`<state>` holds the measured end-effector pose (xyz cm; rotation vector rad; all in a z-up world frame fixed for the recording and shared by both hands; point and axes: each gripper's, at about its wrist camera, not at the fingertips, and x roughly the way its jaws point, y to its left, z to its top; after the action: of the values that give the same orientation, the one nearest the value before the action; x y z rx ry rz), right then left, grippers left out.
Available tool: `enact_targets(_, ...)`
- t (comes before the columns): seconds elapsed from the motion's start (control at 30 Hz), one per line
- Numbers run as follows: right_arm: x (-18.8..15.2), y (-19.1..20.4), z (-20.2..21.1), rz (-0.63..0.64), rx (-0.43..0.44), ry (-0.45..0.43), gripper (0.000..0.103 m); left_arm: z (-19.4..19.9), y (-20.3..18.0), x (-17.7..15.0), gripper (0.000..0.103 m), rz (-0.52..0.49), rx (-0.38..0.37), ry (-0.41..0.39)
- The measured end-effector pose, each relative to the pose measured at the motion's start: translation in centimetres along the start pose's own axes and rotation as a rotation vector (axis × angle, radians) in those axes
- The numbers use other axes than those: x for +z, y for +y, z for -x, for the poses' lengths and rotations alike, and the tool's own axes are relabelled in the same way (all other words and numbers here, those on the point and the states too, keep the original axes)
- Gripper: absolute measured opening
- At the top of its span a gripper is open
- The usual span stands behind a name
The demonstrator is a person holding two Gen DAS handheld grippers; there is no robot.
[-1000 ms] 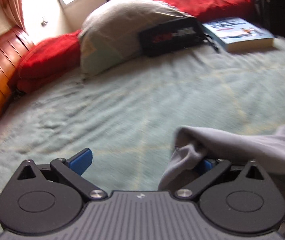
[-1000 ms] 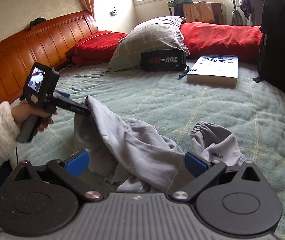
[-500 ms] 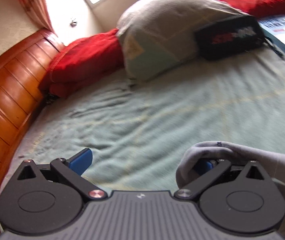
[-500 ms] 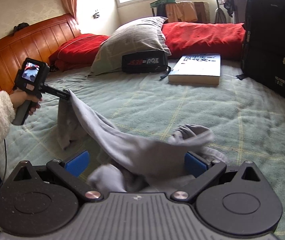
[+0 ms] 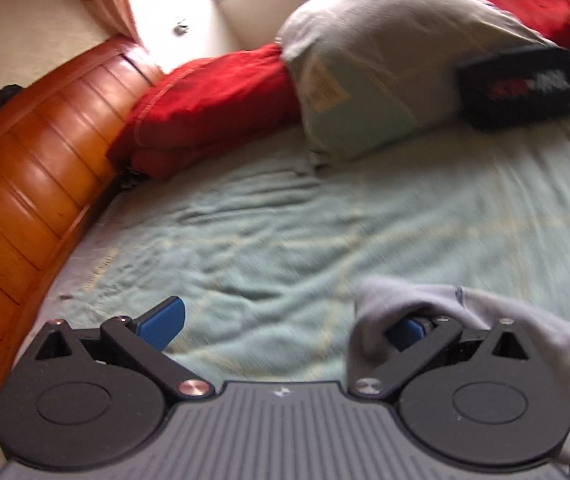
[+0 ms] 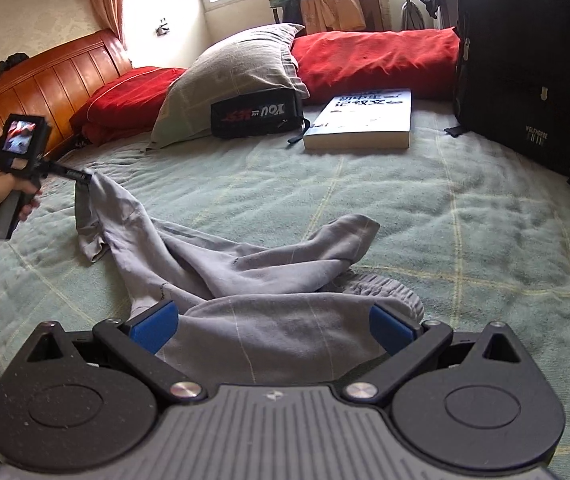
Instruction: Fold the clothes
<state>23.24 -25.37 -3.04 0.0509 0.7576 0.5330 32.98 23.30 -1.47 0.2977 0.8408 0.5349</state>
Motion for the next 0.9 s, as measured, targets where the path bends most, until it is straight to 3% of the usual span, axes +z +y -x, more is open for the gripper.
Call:
enact_targets(0.23, -0.3, 0.1, -0.3, 0.016, 0.016, 0.0, 0.103, 4.6, -1.8, -3.1, 0.102, -0.097, -0.199, -0.016)
enact_targets(0.57, -2.5, 0.2, -4.5, 0.02, 0.041, 0.074, 0.103, 15.6, -7.7, -9.1, 0.102, -0.148, -0.58, -0.062)
enact_targets(0.67, -3.4, -0.2, -4.5, 0.002, 0.038, 0.07, 0.103, 18.0, -10.3, -11.0, 0.102, -0.168, -0.64, -0.068)
enact_targets(0.77, -4.6, -0.6, -4.3, -0.002, 0.028, 0.089, 0.103, 19.5, -12.1, -12.5, 0.102, -0.173, -0.649, -0.084)
enact_targets(0.9, -5.4, -1.7, -3.6, -0.018, 0.06, 0.088, 0.103, 19.9, -13.4, -14.0, 0.102, -0.106, -0.733, -0.043)
